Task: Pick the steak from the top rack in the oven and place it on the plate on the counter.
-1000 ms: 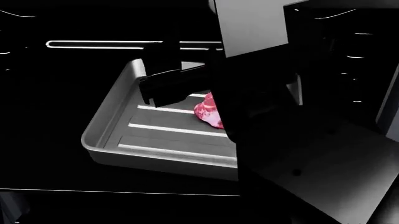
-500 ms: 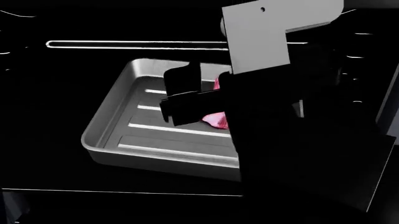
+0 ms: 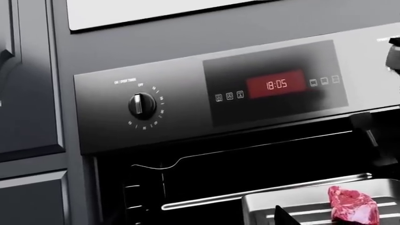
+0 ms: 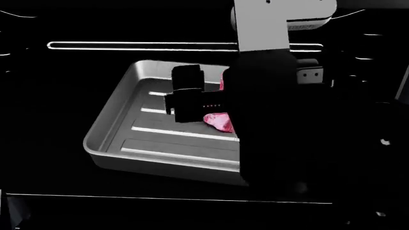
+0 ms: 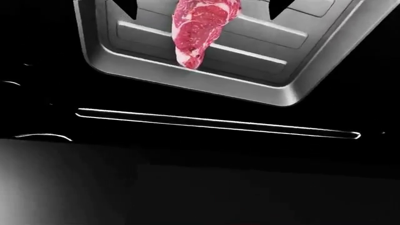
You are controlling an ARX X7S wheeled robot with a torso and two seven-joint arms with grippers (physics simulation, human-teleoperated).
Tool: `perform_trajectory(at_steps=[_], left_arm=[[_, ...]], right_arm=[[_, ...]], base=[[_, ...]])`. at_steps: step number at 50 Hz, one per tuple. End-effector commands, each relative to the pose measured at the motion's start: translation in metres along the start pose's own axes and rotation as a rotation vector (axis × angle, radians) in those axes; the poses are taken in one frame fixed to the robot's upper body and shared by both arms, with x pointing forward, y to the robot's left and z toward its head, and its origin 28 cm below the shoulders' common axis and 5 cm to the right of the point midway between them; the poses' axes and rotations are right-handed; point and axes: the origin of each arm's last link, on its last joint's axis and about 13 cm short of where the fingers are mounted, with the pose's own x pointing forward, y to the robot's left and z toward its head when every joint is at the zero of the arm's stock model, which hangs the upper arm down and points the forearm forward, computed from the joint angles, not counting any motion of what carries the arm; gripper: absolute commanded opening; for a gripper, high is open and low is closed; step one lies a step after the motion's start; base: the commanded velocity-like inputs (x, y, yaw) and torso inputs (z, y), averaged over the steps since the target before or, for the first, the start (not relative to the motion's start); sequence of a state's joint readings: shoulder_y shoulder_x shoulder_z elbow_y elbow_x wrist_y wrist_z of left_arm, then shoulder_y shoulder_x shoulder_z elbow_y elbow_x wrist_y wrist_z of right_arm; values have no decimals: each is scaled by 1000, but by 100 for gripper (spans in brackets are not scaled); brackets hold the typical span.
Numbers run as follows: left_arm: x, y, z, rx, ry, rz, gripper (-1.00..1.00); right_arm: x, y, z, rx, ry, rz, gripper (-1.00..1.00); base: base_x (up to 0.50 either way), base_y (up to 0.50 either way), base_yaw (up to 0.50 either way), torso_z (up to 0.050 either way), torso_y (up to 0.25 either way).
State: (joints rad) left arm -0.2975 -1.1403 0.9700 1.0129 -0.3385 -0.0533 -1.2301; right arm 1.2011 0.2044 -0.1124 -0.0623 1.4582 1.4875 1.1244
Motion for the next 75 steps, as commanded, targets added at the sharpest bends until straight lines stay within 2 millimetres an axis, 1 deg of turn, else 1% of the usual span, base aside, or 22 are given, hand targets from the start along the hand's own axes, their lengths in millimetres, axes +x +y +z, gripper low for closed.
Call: perform_trajectory(at_steps=[1, 5, 12, 19, 24, 25, 33, 45, 66, 75], left_arm=[[1, -2, -3, -16, -14, -26, 100], [1, -2, -3, -18, -13, -26, 100], [0, -1, -4, -22, -13, -26, 100], [-1, -1, -6, -23, -9, -25, 100], [0, -2, -7, -25, -7, -28, 100], [0, -1, -6, -25, -8, -28, 100], [0, -1, -7, -24, -8, -31, 100], [-2, -3, -8, 1, -14, -39, 100], [-2, -2, -7, 1, -22, -41, 100], [-3, -1, -5, -18, -38, -44, 100]], right_arm=[[26, 7, 17, 42, 102, -23, 100], [28, 10, 17, 27, 109, -22, 100], [42, 14, 16, -9, 137, -68, 100], [49, 13, 16, -10, 136, -100, 100], [56, 15, 15, -10, 146, -88, 100], [56, 18, 14, -12, 150, -58, 100], [64, 22, 15, -11, 150, -68, 100], [64, 21, 15, -11, 146, -80, 100], [61, 15, 22, 12, 127, -95, 100], [61, 17, 19, -7, 150, -102, 100]], base=[[0, 0, 0, 0, 0], [0, 0, 0, 0, 0], [0, 0, 0, 0, 0], [0, 0, 0, 0, 0], [0, 0, 0, 0, 0], [0, 0, 0, 0, 0], [0, 0, 0, 0, 0], [0, 0, 0, 0, -6], [0, 0, 0, 0, -180], [0, 0, 0, 0, 0]])
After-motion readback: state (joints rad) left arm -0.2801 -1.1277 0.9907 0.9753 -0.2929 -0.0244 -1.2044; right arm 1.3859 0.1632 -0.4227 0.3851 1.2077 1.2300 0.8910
